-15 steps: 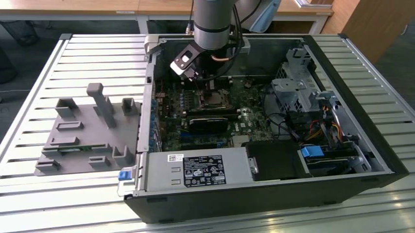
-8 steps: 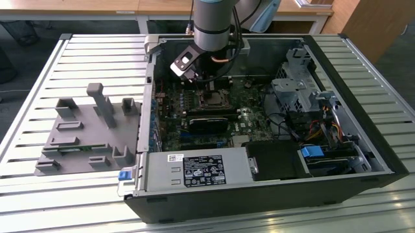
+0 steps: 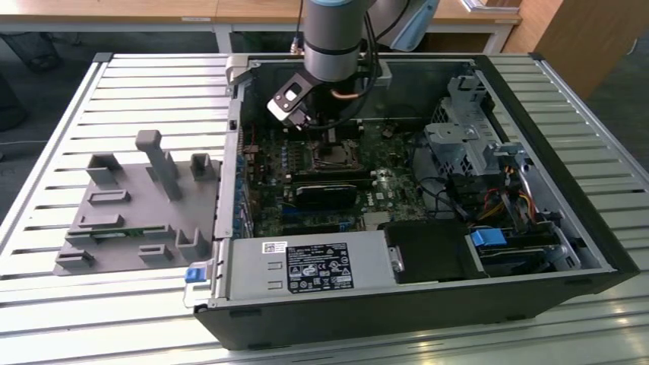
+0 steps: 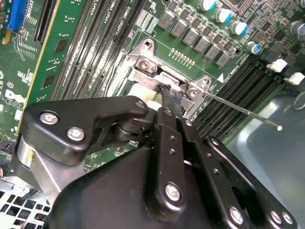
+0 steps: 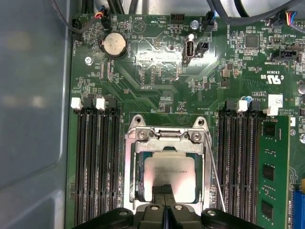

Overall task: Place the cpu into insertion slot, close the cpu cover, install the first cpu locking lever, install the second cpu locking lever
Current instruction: 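Close the cpu cover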

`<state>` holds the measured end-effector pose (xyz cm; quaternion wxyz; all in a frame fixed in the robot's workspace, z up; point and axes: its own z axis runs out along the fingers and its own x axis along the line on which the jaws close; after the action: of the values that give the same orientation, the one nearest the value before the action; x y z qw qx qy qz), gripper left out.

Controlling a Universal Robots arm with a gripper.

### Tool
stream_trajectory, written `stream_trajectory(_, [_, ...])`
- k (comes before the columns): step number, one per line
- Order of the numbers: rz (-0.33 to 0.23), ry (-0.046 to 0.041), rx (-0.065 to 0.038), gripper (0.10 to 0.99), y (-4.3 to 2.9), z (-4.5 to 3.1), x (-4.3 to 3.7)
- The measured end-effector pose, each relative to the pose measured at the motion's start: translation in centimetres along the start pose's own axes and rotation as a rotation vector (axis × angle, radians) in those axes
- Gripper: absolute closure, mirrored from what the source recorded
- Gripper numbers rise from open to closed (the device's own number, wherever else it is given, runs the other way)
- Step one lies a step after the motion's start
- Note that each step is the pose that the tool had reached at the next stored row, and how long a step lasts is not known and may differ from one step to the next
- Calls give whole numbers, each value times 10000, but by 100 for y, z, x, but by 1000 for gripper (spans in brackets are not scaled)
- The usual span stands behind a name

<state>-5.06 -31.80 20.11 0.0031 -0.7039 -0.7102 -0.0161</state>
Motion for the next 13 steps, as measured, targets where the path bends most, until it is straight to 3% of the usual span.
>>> stream_trajectory(4, [0,3,-2,980,61,3,-1])
stream_trajectory(10, [-4,0,-9,980,66,-47,1])
stream_trajectory(13, [-45,3,-112,980,39,-54,1])
